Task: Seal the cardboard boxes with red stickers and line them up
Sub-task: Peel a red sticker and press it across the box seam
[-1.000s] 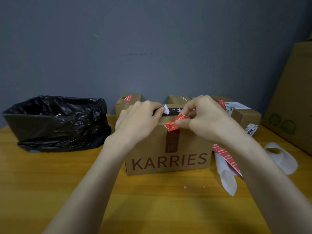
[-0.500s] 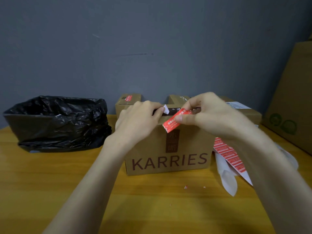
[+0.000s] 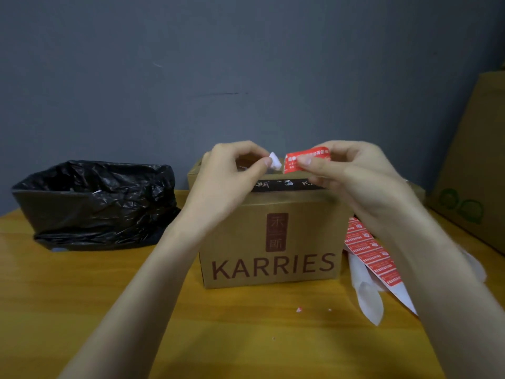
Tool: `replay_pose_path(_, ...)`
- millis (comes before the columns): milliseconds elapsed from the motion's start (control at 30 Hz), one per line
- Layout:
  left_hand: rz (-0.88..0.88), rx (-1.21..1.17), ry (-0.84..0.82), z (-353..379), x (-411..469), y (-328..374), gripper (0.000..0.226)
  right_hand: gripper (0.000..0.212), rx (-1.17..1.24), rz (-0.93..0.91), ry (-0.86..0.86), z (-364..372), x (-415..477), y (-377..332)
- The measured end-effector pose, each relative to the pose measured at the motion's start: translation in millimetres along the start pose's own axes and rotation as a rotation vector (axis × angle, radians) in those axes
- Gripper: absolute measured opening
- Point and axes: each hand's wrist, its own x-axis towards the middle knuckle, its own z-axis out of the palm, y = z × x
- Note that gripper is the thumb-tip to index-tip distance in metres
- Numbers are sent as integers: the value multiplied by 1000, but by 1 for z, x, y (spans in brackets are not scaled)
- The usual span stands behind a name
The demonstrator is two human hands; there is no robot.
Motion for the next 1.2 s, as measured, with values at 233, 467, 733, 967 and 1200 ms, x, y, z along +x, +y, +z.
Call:
replay_pose_path(233,-63,-275,-81,-1,-4,17,7,15,85,-39,-6,11,0,3)
replay_pose_path(467,-223,-567,-205,-5,-3,3,15,15,188,-71,20,18,-1,1)
replay_pose_path(733,-252,-346,-181,-7,-4,9,27,17,27,-123,154,23,-4,2)
replay_pose_path(967,-161,-410,-200,-12,-3,9,12,19,267,40,-55,17,-2,1)
replay_pose_path(1200,-154,-478,-205,-14,-3,7,6,9,220,-39,-41,22,-2,4)
